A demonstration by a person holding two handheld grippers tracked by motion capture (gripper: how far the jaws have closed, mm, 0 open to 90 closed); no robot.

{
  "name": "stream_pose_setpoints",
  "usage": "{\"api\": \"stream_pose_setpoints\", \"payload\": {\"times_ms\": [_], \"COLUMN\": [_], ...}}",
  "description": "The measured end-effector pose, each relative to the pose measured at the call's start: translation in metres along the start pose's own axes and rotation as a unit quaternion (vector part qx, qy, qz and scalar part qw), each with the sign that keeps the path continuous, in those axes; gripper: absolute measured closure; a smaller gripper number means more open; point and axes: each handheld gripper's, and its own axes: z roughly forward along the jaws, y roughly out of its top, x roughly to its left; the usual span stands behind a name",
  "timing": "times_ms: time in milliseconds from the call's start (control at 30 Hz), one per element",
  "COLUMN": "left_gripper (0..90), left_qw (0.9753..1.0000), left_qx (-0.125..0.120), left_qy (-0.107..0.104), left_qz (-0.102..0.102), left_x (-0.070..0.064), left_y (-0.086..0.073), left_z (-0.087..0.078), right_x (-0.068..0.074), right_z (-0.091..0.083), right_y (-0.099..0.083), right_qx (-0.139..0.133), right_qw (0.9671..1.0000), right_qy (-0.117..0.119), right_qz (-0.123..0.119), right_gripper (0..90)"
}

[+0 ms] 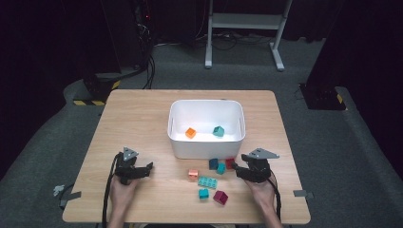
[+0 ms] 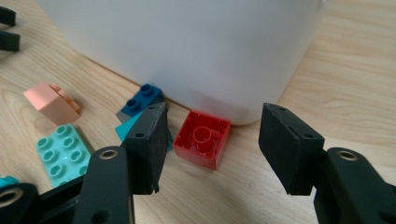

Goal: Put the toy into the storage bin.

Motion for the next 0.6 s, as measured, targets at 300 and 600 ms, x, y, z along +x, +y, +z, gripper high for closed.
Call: {"api": "stream_pose_setpoints", "payload": {"times_ms": [300,600], "left_gripper": [14.8,14.8], "left_qw": [1.0000,1.0000], "left_qx": [0.000,0.000], "left_qy": [0.000,0.000], "left_qz": [0.000,0.000], "left_x": [0.000,0.000], "left_y": [0.000,0.000], "left_z": [0.000,0.000], "right_x": [0.002,0.004], "right_z": [0.016,0.024], "right_y": [-0.007,-0.009], "right_qx": [0.015,0.020], "right_qw": [0.9999,0.9997], "right_qy": [-0.001,-0.004], "right_qz": [0.007,0.009], "right_gripper": [41.8,41.4]}}
